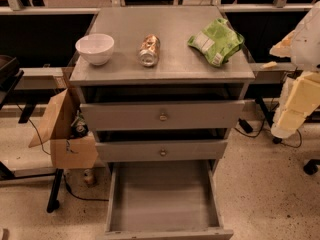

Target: Place orange can into bottom drawer

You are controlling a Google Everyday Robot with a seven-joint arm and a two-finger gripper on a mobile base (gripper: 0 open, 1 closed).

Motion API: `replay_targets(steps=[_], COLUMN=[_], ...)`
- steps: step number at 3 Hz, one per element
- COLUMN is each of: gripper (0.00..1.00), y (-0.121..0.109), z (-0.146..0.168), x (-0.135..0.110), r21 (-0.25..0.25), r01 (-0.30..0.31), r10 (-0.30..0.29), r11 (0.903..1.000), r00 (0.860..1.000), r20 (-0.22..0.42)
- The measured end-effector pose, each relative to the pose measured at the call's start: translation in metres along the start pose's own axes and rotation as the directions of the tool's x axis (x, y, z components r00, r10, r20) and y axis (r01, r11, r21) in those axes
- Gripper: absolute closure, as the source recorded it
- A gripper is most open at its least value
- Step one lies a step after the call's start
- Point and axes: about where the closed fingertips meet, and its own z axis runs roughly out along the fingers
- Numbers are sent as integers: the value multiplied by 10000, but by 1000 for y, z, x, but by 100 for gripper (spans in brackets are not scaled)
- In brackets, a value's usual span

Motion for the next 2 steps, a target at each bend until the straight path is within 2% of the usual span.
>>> replay_targets(steps=[1, 2], gripper=[0, 0], y=[0, -7], z=[0, -3], x=[0, -4], r21=[0, 16], r01=[-2, -314], r10=[2, 313], r11=[10000, 9995], r00=[10000, 9979], r20=[4, 559])
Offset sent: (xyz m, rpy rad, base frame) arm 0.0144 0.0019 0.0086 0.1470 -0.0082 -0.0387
